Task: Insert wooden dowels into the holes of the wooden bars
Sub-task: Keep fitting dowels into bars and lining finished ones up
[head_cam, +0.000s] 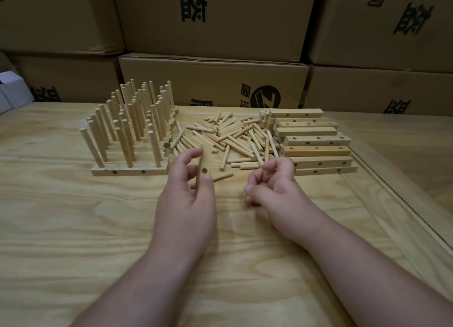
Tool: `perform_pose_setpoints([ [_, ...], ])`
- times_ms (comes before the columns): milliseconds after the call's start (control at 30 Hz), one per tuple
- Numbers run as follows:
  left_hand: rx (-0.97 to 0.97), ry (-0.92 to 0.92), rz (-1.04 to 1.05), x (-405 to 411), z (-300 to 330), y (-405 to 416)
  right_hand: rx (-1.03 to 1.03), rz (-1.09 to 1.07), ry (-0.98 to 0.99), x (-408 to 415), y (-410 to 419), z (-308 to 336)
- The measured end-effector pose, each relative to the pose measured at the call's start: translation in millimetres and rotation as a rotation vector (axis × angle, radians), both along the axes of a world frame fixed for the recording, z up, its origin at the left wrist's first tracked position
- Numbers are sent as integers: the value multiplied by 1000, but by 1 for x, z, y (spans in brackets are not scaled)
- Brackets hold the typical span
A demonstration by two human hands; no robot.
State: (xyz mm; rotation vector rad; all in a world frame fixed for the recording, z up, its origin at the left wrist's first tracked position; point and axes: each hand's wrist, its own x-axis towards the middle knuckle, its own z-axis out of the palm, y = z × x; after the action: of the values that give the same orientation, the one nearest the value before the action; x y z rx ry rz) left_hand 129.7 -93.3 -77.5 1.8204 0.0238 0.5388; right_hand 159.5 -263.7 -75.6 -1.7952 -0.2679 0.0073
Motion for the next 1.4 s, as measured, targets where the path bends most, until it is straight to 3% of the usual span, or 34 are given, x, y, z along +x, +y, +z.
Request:
perform_pose_setpoints([
  [133, 118, 177, -6, 1, 2, -2, -8, -31, 7, 4, -1, -3],
  [367, 159, 274, -39, 1, 2, -2, 6, -90, 9, 2, -2, 0],
  [867, 334, 310, -129, -1, 2, 0, 27, -212, -4, 6, 1, -5],
  [1067, 348, 270, -230, -2, 0, -1, -73, -414, -216, 11, -7, -6],
  [1233, 261, 234, -349, -4, -1, -1, -219, -430, -221, 11, -9, -4],
  [1400, -188, 130, -268, 0, 2, -1, -538, -115, -279, 4, -3, 1],
])
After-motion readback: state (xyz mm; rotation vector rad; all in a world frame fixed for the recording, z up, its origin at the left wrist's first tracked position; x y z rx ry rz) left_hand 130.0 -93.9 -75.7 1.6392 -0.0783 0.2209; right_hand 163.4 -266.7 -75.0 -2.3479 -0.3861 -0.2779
